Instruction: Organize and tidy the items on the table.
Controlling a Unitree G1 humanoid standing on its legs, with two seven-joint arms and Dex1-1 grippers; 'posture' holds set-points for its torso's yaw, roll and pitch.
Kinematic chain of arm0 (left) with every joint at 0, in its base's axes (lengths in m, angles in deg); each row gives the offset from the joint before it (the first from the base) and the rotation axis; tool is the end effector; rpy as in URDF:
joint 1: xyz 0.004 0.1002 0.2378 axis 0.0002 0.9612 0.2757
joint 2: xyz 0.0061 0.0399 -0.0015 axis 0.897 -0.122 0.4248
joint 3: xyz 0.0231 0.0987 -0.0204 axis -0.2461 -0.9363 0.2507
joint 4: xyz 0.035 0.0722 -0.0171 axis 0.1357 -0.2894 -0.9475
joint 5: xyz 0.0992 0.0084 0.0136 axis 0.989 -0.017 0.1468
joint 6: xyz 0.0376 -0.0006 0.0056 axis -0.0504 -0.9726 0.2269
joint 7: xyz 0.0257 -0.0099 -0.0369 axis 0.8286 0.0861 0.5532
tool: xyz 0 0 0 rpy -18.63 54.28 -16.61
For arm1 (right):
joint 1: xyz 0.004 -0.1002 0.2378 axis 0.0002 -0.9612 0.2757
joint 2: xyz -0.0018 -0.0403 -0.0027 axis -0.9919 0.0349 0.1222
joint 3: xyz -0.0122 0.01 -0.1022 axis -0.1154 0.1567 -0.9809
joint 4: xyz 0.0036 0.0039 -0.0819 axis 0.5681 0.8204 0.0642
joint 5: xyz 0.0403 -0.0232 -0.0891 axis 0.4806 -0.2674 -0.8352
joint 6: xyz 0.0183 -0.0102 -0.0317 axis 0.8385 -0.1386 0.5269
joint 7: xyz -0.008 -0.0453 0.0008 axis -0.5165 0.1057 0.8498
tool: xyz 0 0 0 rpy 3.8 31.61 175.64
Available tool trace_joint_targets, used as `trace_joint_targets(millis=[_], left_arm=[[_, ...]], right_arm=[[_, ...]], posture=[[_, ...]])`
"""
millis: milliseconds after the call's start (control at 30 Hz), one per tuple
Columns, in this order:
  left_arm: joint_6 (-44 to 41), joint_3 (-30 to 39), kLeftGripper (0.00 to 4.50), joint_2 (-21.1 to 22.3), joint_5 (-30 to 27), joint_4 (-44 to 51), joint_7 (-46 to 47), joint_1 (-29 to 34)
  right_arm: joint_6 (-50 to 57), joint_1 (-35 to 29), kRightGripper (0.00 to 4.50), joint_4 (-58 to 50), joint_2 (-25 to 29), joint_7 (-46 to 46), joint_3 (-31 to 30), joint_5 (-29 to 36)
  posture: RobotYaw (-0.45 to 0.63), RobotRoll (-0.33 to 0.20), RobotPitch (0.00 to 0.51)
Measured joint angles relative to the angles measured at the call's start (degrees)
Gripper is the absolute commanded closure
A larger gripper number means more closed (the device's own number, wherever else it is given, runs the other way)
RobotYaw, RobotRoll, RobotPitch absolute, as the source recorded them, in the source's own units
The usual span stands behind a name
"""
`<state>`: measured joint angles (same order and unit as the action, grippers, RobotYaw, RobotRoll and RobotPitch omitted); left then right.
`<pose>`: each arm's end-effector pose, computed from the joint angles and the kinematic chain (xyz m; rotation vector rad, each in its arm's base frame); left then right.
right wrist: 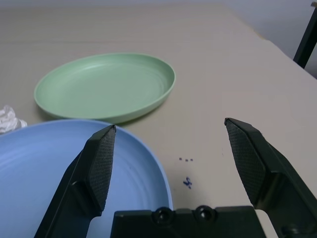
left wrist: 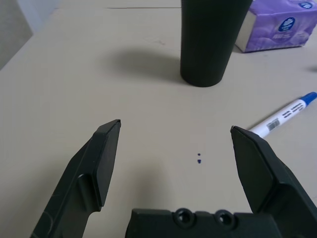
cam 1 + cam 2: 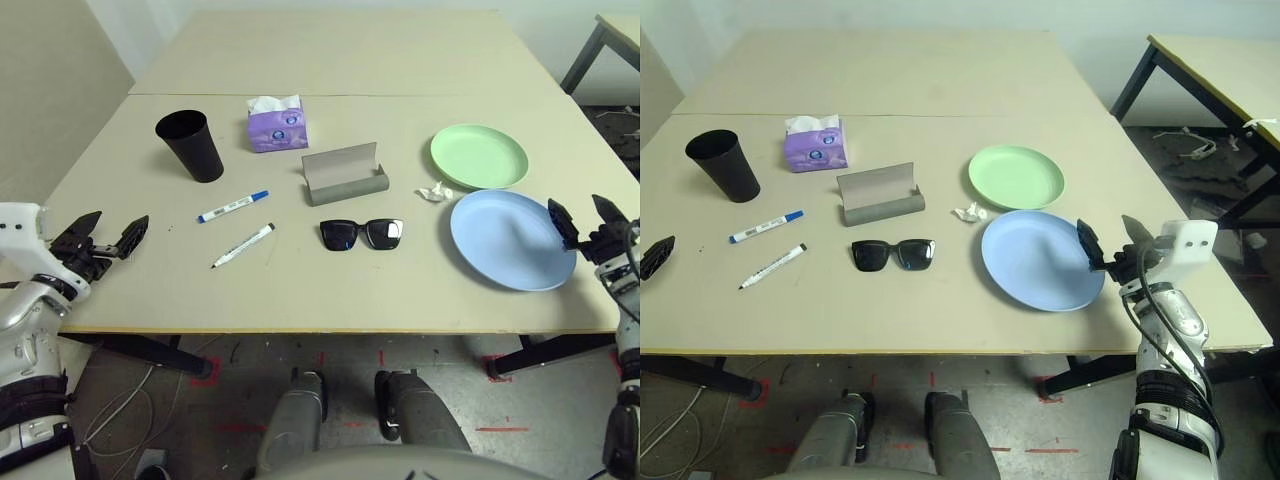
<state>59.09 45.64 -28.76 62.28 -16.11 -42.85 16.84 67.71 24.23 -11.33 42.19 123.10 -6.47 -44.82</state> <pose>0.1853 0.3956 0.1245 0.0940 0.0463 -0.0202 0.2220 -0.3527 0.0910 -0.0887 -0.1370 0.0769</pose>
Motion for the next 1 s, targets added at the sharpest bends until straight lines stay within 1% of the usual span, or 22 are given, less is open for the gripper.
trace_joint_targets(millis=[167,433,567,833,867,933,1000], left_arm=[[0.4,0.0,0.0,0.3,0.1,-0.4,0.2,-1.3],[-0.2,0.0,0.0,0.4,0.0,1.7,0.1,-0.1],[-0.2,0.0,0.0,0.4,-0.1,1.8,0.3,-0.1],[0.5,-0.4,0.0,-2.2,-0.5,1.9,0.2,-0.9],[0.4,0.2,0.0,-3.1,-1.9,2.5,0.1,-1.1],[-1.0,1.9,0.0,-4.9,-6.3,4.3,-0.8,-1.6],[-2.8,2.6,0.0,-5.3,-9.8,7.0,-3.3,-1.2]], right_arm=[[0.1,-0.2,0.02,-0.5,-0.4,-0.3,0.0,0.1],[0.2,0.1,0.02,-0.2,-0.4,-0.2,0.0,0.1],[0.1,0.8,0.02,2.0,0.0,-0.7,0.0,-0.2],[0.0,3.6,0.02,5.6,1.7,-0.1,0.0,-0.4],[-0.1,3.8,0.02,6.3,2.2,-0.1,0.0,-0.4],[-0.1,3.9,0.02,6.6,2.4,-0.2,0.0,-0.4],[-0.5,4.0,0.02,6.6,2.4,-0.2,0.0,-0.4]], posture=[[-0.04,0.0,0.185],[-0.05,0.0,0.19],[-0.06,0.0,0.186],[-0.07,0.0,0.187],[-0.07,0.0,0.187],[-0.08,0.0,0.181],[-0.08,0.0,0.178]])
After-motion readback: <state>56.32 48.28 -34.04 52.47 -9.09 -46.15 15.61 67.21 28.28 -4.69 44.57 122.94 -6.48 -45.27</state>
